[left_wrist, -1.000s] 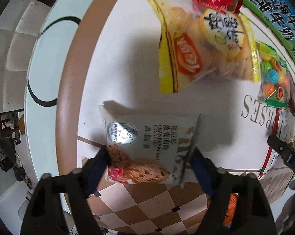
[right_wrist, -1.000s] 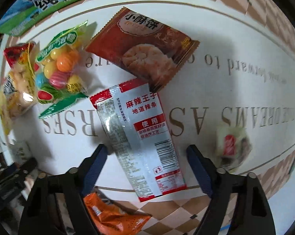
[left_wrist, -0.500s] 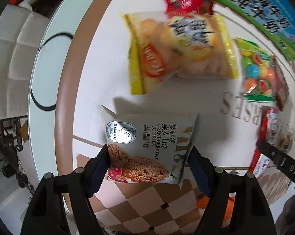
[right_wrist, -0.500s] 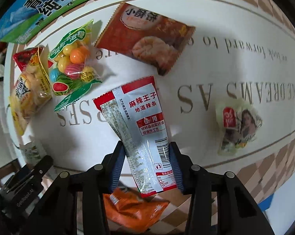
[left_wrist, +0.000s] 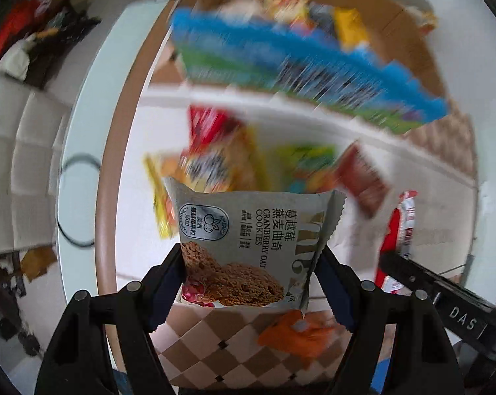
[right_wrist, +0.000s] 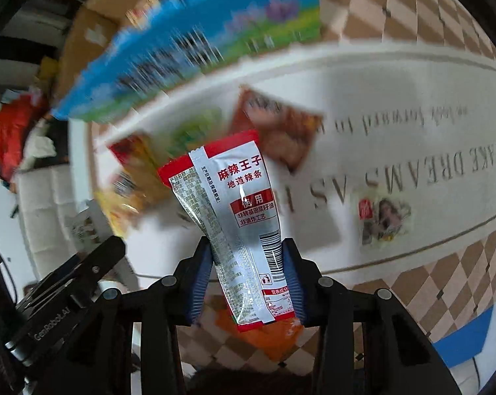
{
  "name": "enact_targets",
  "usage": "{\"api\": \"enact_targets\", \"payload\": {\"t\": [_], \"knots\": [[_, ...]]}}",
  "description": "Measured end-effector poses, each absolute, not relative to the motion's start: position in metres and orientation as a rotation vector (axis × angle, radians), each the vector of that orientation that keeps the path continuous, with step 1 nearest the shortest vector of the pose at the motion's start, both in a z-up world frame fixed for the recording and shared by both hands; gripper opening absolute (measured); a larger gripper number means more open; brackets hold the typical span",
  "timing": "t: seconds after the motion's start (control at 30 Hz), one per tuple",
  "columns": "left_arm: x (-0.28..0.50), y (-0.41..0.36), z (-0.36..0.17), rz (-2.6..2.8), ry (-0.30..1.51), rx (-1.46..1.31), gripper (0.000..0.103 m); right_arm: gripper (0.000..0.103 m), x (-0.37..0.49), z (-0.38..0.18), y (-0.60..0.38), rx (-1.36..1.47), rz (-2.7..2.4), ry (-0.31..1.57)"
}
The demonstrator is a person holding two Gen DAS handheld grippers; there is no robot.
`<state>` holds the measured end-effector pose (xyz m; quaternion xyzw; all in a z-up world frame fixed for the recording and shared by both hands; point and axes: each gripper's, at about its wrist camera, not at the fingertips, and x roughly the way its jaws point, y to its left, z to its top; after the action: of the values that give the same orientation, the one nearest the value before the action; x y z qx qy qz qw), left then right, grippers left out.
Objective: Organize snacks
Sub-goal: 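Carry both packs into the cardboard box and open both tools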
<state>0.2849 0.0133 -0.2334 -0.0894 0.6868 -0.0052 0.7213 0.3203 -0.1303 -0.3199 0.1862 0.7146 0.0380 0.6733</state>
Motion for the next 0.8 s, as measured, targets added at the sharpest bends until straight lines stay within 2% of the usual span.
{"api": "enact_targets", "payload": {"t": [0.23,0.37,0.6,0.8], "knots": [[0.371,0.016,-0.165,-0.089,1.378,-0.168,0.076,0.045,0.374,-0.237,-0.135,0.475,0.126,1.438],[0.42,0.02,-0.156,-0.076,1.352,-0.096,0.076,0.045,0.427,-0.218,-0.141,0.456,0.099,1.374],[0.5,0.029,-0.193,-0.015,1.468,-0.021,0.076,0.045,0.523,-0.221,-0.137,0.385,0.012,1.351],[0.53,0.037,-0.233,0.029,1.568,0.012,0.076,0.045,0.58,-0.265,-0.136,0.348,-0.045,1.401]]}}
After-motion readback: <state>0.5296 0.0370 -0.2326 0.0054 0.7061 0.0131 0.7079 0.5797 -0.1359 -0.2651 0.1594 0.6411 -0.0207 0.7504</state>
